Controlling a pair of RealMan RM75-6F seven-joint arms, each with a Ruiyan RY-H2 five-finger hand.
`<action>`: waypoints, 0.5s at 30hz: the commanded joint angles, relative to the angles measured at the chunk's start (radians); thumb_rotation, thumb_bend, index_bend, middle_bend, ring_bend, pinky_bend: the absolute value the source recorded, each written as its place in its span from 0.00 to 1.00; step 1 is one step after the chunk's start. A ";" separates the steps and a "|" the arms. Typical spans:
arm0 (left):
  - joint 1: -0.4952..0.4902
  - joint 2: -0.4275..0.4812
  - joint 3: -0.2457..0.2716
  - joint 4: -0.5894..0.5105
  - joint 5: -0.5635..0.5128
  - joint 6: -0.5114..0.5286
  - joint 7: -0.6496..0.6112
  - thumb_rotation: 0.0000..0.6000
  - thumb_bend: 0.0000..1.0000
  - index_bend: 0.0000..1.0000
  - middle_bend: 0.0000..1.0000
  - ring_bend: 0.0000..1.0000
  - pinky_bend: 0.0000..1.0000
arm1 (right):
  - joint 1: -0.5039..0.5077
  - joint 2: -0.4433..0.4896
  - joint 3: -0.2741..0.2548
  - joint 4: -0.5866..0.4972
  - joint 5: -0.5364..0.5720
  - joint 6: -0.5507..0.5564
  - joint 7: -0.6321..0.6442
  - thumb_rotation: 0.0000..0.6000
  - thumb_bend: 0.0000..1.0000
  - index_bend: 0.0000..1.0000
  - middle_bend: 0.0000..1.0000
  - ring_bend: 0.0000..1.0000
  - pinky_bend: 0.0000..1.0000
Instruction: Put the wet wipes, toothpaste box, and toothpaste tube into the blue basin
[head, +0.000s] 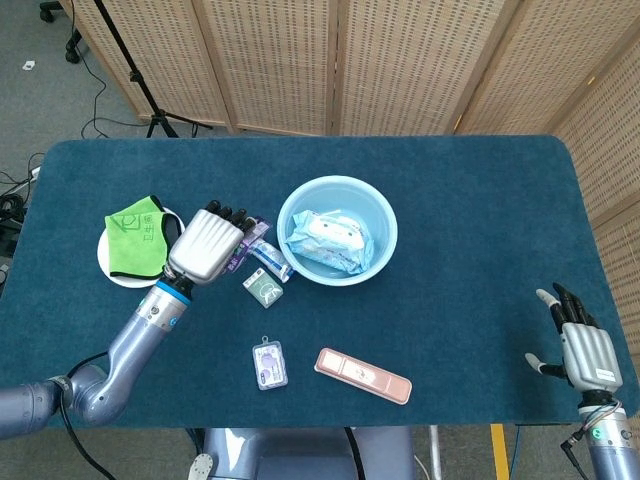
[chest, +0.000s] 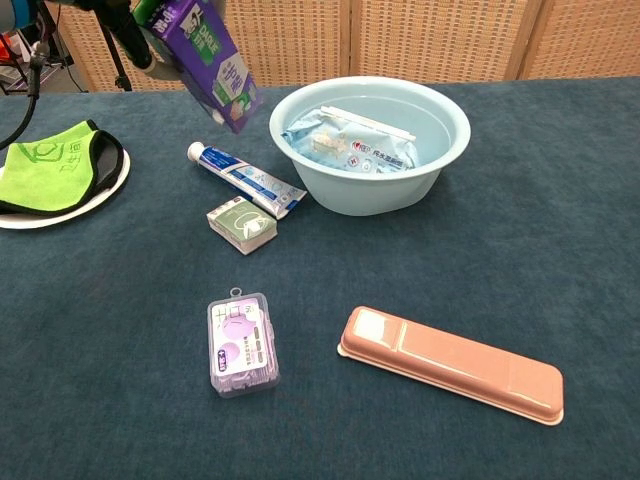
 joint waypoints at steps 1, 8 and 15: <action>-0.023 -0.018 -0.022 0.013 -0.012 0.007 0.012 1.00 0.32 0.77 0.43 0.45 0.38 | 0.001 0.002 0.002 0.005 0.007 -0.008 0.008 1.00 0.21 0.13 0.03 0.00 0.20; -0.087 -0.093 -0.070 0.085 -0.045 0.014 0.023 1.00 0.32 0.77 0.43 0.45 0.38 | 0.003 0.007 0.009 0.016 0.021 -0.021 0.031 1.00 0.21 0.13 0.03 0.00 0.20; -0.156 -0.198 -0.104 0.200 -0.047 0.025 0.016 1.00 0.32 0.77 0.43 0.45 0.38 | 0.005 0.012 0.014 0.028 0.037 -0.038 0.054 1.00 0.21 0.13 0.03 0.00 0.20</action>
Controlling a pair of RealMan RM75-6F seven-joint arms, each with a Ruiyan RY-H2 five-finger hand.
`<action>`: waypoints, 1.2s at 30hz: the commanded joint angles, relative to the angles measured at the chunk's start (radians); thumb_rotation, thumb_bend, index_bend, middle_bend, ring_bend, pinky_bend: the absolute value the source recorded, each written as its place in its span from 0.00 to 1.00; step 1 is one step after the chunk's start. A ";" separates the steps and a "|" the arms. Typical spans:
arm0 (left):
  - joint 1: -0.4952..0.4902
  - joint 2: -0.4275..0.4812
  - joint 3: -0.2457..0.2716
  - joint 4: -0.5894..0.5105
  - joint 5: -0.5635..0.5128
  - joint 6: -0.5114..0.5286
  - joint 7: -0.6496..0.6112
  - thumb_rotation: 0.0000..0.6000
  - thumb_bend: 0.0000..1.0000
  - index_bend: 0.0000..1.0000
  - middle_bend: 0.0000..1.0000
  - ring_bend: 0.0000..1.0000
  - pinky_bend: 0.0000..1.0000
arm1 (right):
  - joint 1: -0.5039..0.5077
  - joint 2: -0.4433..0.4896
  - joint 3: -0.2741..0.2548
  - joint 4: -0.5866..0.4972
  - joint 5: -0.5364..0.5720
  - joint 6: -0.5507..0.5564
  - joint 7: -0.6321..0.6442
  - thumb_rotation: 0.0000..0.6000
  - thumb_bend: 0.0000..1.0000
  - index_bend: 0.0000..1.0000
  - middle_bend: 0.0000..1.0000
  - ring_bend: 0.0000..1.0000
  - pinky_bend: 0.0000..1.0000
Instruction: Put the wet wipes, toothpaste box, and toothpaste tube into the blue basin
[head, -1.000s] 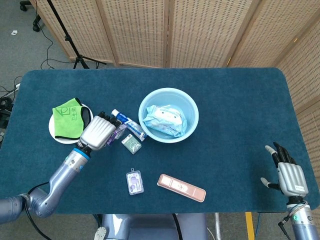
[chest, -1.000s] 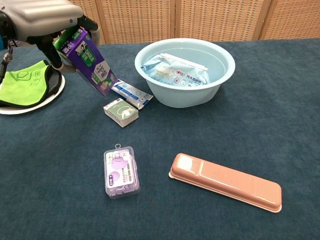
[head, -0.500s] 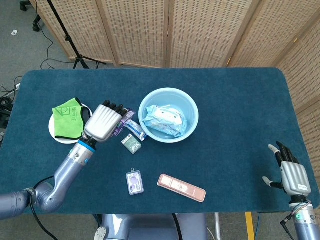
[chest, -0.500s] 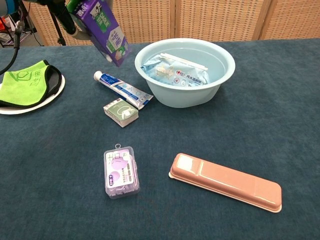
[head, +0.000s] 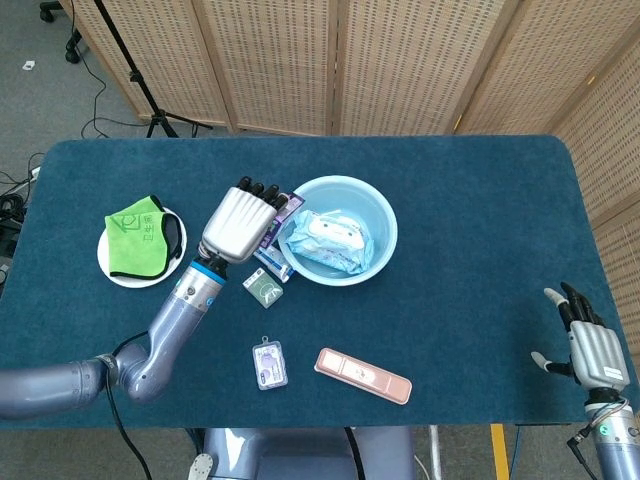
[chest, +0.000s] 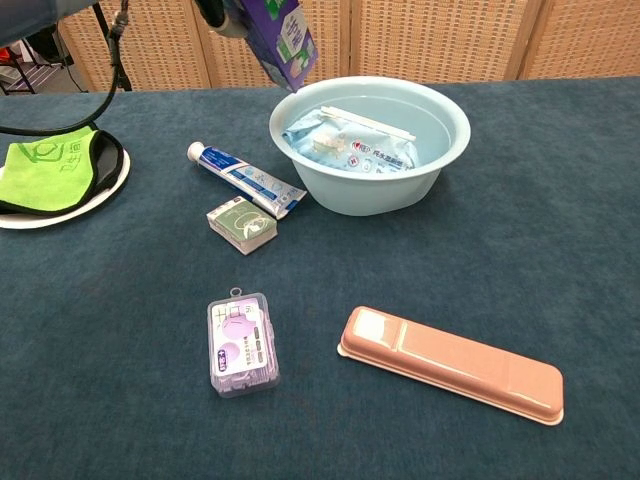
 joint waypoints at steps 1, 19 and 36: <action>-0.037 -0.053 -0.019 0.061 -0.001 0.005 -0.007 1.00 0.32 0.77 0.43 0.45 0.38 | 0.001 0.002 0.003 0.005 0.008 -0.007 0.009 1.00 0.21 0.13 0.03 0.00 0.20; -0.194 -0.312 -0.051 0.461 -0.047 -0.055 -0.049 1.00 0.32 0.77 0.43 0.45 0.38 | 0.003 0.006 0.018 0.056 0.062 -0.053 0.057 1.00 0.21 0.13 0.03 0.00 0.20; -0.266 -0.483 -0.048 0.751 0.004 -0.100 -0.205 1.00 0.25 0.53 0.25 0.39 0.38 | 0.015 -0.005 0.034 0.085 0.099 -0.085 0.062 1.00 0.21 0.13 0.03 0.00 0.20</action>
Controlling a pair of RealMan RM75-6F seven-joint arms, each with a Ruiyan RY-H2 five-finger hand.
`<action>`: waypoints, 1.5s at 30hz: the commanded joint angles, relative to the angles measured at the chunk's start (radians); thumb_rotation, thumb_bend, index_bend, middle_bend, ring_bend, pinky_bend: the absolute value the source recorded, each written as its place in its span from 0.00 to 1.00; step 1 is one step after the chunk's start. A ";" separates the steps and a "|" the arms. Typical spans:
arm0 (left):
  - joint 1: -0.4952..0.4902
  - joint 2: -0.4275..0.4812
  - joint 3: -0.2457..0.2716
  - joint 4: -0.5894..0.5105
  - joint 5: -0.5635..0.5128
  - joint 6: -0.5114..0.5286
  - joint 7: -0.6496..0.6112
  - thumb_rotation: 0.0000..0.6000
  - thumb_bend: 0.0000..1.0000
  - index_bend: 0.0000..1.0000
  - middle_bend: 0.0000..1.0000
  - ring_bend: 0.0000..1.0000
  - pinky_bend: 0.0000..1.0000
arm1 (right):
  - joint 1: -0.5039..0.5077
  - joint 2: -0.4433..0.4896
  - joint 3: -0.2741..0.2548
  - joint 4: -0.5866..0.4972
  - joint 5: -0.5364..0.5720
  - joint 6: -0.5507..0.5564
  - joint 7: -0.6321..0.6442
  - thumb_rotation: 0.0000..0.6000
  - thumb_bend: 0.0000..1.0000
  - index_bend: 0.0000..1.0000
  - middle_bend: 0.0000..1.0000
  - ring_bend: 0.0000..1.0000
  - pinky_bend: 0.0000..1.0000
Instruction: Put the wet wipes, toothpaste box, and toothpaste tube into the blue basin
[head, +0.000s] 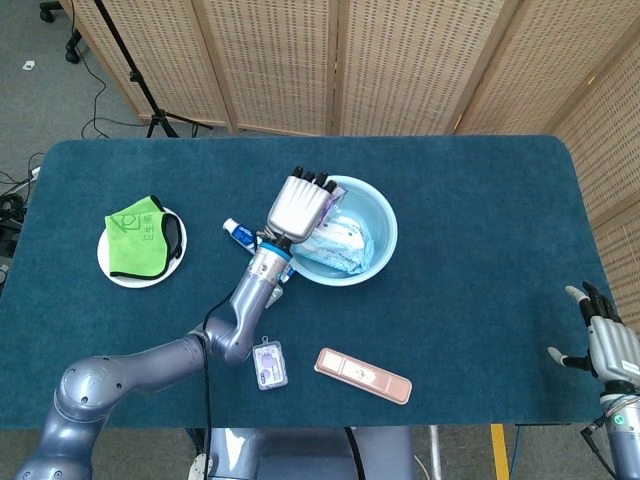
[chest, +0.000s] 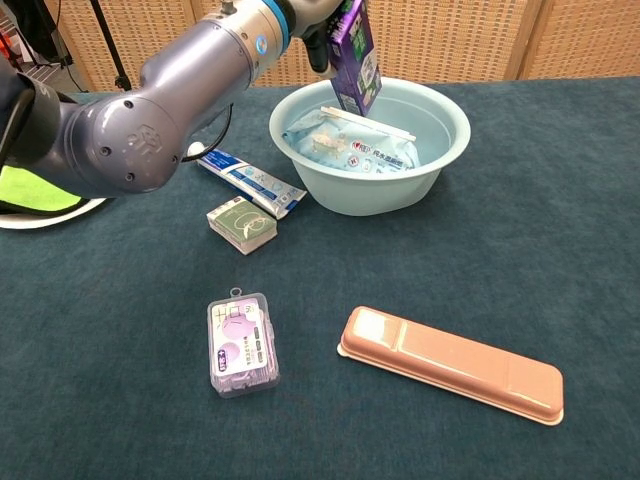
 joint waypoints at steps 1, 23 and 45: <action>-0.006 -0.014 0.007 0.018 0.013 -0.013 -0.021 1.00 0.24 0.50 0.23 0.37 0.38 | 0.000 -0.002 0.000 0.002 0.000 -0.002 0.000 1.00 0.21 0.13 0.03 0.00 0.20; 0.050 0.056 -0.017 -0.110 -0.027 0.039 0.039 1.00 0.19 0.00 0.00 0.00 0.05 | -0.006 0.001 -0.005 -0.015 -0.016 0.014 -0.013 1.00 0.21 0.13 0.03 0.00 0.20; 0.271 0.525 0.098 -0.748 -0.233 -0.013 0.179 1.00 0.20 0.03 0.00 0.00 0.05 | -0.016 0.003 -0.024 -0.074 -0.070 0.068 -0.081 1.00 0.21 0.13 0.03 0.00 0.20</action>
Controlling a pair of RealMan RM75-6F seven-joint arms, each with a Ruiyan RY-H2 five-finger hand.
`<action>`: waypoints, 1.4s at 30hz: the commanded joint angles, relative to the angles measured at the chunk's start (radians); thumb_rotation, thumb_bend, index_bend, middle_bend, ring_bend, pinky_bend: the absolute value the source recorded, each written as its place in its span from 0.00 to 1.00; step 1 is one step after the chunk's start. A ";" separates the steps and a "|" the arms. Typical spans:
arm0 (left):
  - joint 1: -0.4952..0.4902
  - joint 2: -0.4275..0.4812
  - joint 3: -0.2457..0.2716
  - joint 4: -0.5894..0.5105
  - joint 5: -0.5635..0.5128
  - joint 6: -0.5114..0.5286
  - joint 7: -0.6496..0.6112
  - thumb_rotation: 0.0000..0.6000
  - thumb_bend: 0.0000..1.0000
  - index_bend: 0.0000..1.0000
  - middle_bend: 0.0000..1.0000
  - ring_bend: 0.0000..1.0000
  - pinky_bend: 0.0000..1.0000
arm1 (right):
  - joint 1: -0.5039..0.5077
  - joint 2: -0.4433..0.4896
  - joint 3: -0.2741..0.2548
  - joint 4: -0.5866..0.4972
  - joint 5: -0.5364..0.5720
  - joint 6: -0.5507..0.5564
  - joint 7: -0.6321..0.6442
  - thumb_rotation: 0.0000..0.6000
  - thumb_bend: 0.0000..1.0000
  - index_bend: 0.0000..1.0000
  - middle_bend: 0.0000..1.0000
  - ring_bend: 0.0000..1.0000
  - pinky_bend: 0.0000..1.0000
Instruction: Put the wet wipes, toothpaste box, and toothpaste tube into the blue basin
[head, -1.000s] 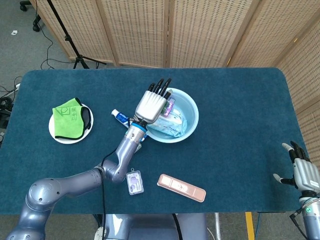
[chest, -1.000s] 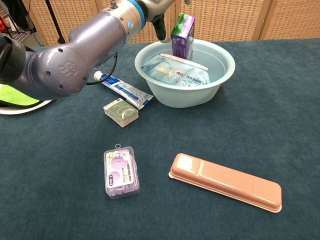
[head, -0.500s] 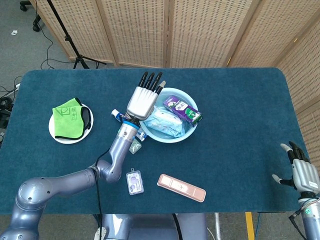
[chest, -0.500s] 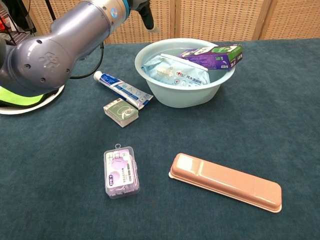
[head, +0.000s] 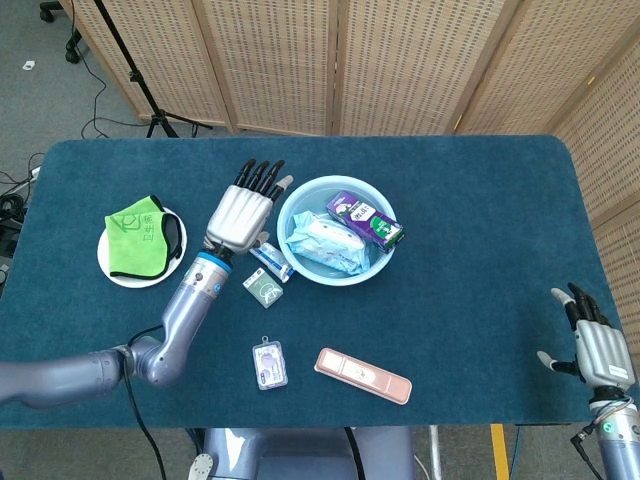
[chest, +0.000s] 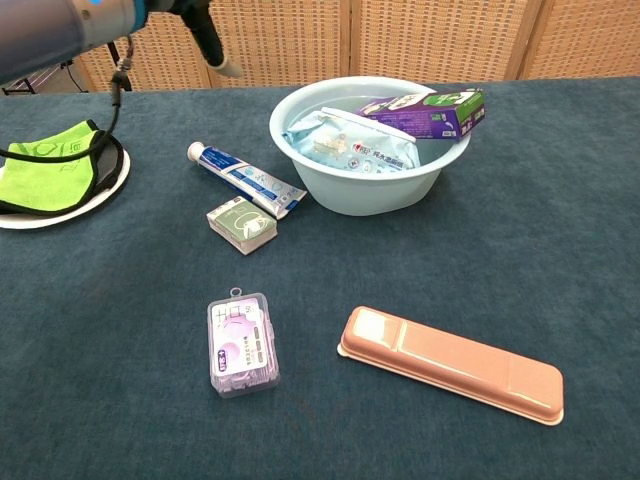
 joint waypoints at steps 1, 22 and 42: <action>0.035 0.107 0.052 -0.126 -0.088 -0.024 0.081 1.00 0.20 0.04 0.00 0.00 0.06 | -0.001 0.000 -0.003 -0.007 -0.007 0.005 -0.008 1.00 0.21 0.13 0.03 0.00 0.20; 0.049 0.214 0.245 -0.357 -0.165 0.004 0.193 1.00 0.21 0.15 0.00 0.02 0.11 | -0.013 0.015 -0.015 -0.049 -0.049 0.038 -0.007 1.00 0.21 0.13 0.03 0.00 0.20; 0.000 0.247 0.317 -0.492 -0.262 0.011 0.233 1.00 0.21 0.16 0.00 0.02 0.11 | -0.023 0.025 -0.027 -0.078 -0.085 0.064 -0.006 1.00 0.21 0.13 0.03 0.00 0.20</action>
